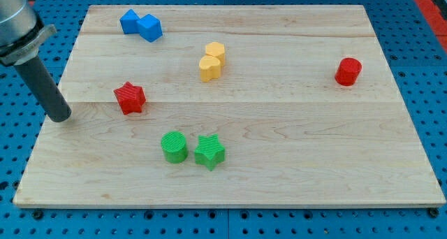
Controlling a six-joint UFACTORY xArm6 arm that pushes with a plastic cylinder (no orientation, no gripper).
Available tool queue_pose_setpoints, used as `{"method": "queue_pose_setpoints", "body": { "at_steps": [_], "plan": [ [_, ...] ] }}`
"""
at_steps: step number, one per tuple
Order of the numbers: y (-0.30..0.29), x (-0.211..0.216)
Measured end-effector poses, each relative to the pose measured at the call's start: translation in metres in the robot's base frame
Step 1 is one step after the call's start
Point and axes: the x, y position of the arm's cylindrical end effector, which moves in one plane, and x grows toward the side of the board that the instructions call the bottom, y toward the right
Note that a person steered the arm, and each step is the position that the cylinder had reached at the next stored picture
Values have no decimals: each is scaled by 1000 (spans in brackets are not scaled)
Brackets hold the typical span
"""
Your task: Move the red heart to the bottom left of the red circle
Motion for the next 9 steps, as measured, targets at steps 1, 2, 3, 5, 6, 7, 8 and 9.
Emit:
{"method": "queue_pose_setpoints", "body": {
  "at_steps": [1, 2, 3, 5, 6, 7, 8, 9],
  "plan": [
    [43, -8],
    [77, -9],
    [88, -14],
    [191, -26],
    [141, -26],
    [71, -26],
    [87, -52],
    [130, -63]
  ]
}}
